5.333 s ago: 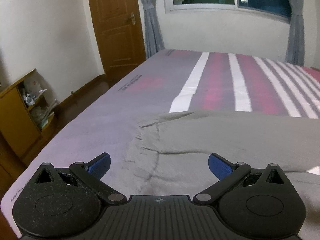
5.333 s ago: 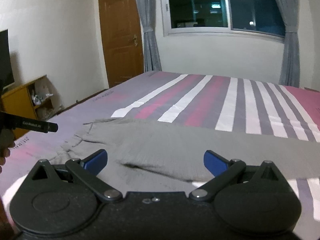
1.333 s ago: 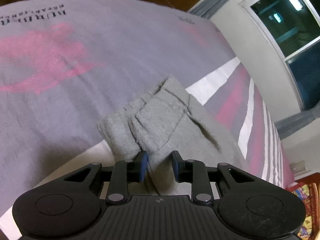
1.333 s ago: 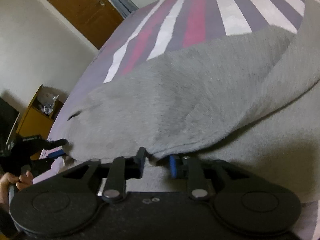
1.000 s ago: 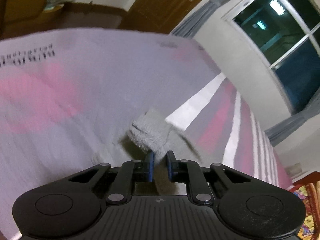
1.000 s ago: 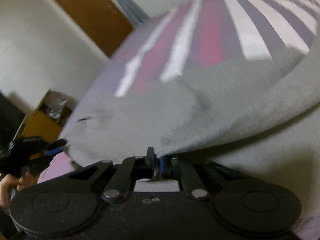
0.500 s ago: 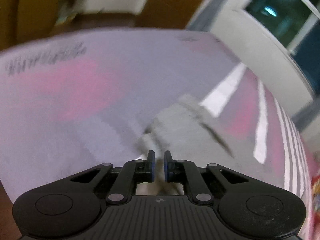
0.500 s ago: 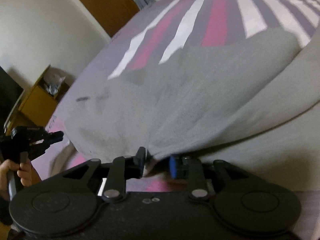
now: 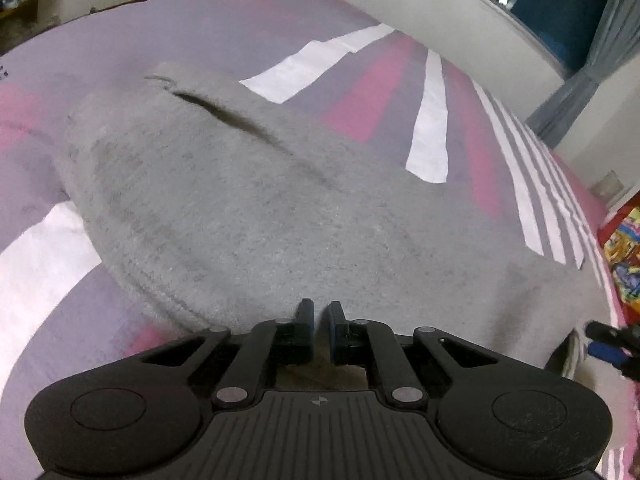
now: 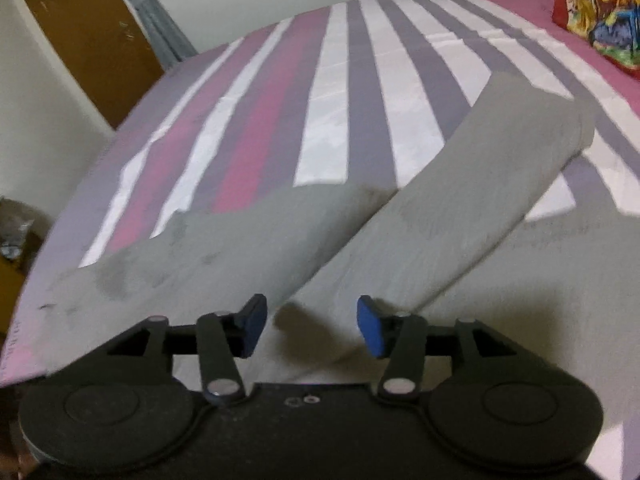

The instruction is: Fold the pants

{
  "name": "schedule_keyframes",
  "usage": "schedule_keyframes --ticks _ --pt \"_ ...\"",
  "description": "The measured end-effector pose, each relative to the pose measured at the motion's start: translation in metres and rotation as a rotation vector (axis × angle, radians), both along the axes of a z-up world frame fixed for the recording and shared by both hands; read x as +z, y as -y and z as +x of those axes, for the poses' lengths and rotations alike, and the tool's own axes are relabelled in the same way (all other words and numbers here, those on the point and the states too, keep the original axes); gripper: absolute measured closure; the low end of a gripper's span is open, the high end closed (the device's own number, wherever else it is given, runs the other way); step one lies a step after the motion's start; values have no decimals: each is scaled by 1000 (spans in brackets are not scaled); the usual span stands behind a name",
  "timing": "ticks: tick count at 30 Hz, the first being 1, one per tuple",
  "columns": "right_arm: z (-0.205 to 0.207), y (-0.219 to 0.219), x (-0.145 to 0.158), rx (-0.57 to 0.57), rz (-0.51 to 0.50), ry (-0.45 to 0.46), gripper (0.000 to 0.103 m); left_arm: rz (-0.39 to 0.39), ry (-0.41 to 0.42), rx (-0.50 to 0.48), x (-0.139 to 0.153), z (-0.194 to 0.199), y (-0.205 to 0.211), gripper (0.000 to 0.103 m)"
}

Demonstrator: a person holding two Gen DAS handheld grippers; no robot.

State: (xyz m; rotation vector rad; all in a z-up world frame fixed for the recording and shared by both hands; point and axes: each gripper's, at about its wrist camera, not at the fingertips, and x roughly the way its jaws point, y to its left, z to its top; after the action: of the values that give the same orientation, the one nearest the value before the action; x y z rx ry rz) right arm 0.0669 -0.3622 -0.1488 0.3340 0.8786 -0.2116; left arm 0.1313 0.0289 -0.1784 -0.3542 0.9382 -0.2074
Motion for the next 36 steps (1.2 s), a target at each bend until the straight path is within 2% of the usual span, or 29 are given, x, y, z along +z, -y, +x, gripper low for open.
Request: schedule_keyframes --ticks 3,7,9,10,11,14,19,23,26,28,30,32,33,35,36 --pt "28 -9 -15 -14 -77 -75 52 -36 -12 4 -3 1 -7 96" --pt "57 -17 -32 -44 -213 -182 46 -51 -4 -1 -7 -3 -10 96" --pt "59 -17 -37 -51 -239 -201 59 -58 4 -6 -9 -6 -11 96" --pt "57 -15 -37 -41 -241 -203 87 -61 7 -8 -12 -7 -11 96" --pt "54 -14 -36 -26 -237 -212 99 -64 9 -11 -12 -5 -11 96" --pt "40 -4 -26 1 -236 -220 99 -61 18 -23 -13 -7 -14 96" --pt "-15 4 -6 18 -219 -231 100 -33 35 -42 -10 -9 -10 96" --pt "-58 16 -9 -21 -142 -226 100 -10 45 -52 -8 -10 -6 96" --pt "-80 23 -29 -64 -59 -260 103 4 46 -55 -7 -10 -4 96" --pt "-87 21 -32 -71 -68 -234 103 19 47 -58 -6 -10 -1 96" --pt "-86 19 -20 -63 -86 -181 98 40 49 -65 -4 -10 1 96" --pt "-79 21 -2 -73 -111 -115 76 49 47 -67 -2 -9 2 96" --pt "-73 24 6 -77 -129 -96 70 48 44 -63 -2 -9 2 96" --pt "-54 31 11 -92 -191 -91 42 43 41 -56 -3 -9 2 96" --pt "-43 32 11 -94 -236 -94 39 43 40 -54 -3 -9 2 96"
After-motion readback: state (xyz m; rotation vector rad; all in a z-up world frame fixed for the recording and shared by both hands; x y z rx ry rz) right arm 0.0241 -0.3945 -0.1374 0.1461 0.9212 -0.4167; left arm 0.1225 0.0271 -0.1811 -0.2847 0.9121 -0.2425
